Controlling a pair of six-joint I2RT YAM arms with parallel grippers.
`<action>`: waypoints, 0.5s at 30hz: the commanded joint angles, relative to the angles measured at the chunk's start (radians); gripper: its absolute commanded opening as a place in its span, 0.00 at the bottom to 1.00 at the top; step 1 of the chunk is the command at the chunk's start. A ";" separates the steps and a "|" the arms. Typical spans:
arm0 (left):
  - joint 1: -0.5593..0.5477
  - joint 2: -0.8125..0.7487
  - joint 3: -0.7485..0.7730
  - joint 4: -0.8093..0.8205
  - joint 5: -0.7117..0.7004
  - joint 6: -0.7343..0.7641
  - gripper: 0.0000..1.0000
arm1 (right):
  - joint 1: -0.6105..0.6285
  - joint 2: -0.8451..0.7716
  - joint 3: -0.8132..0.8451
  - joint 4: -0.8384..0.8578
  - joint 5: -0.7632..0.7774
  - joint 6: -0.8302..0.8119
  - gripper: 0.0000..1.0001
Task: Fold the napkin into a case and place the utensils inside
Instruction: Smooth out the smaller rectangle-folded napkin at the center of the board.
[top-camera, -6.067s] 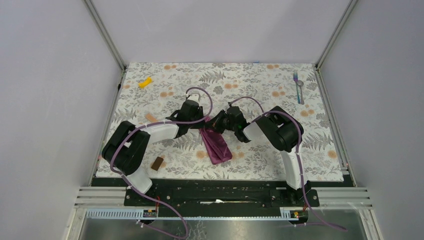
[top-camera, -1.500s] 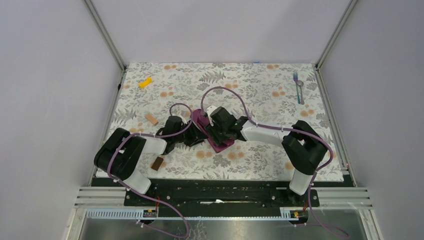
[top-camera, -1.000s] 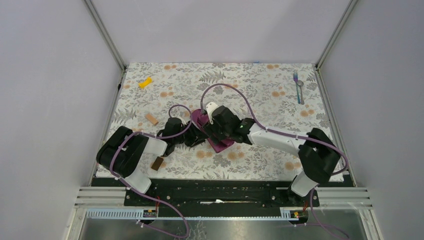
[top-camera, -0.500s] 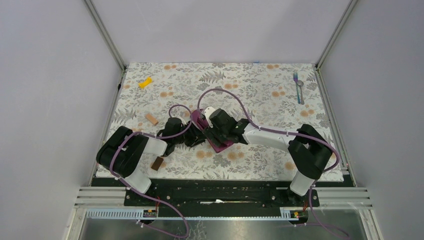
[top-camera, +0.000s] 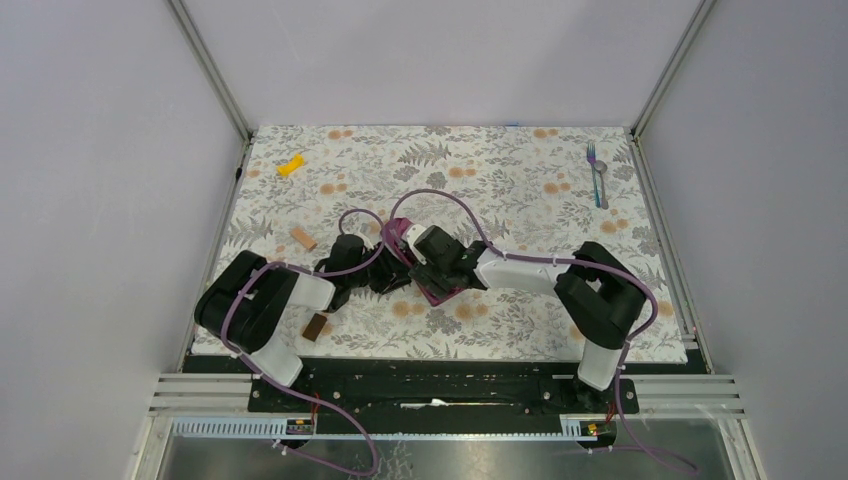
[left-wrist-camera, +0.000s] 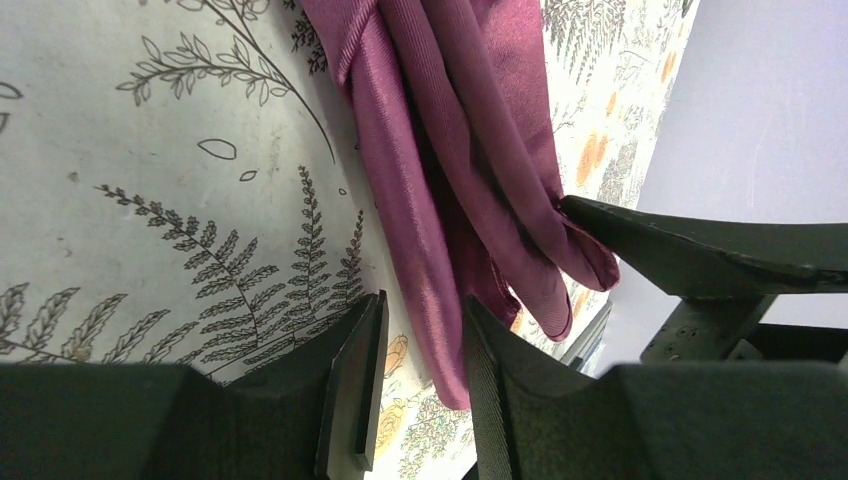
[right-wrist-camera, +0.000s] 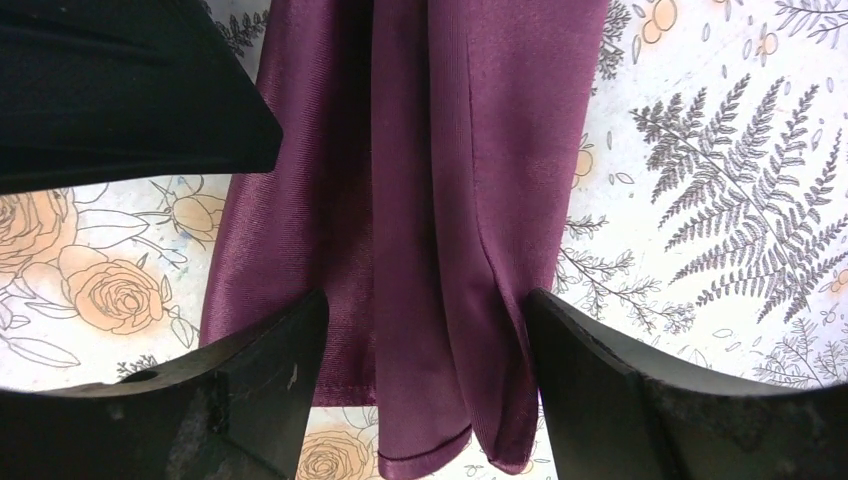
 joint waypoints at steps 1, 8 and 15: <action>-0.001 0.037 -0.002 -0.053 -0.008 0.031 0.39 | 0.029 0.023 0.050 -0.015 0.059 -0.017 0.77; 0.000 0.065 -0.011 -0.019 0.001 0.021 0.34 | 0.053 0.024 0.067 -0.019 0.079 -0.003 0.63; -0.001 0.083 -0.023 0.007 0.003 0.011 0.32 | 0.057 0.034 0.077 -0.026 0.079 0.021 0.31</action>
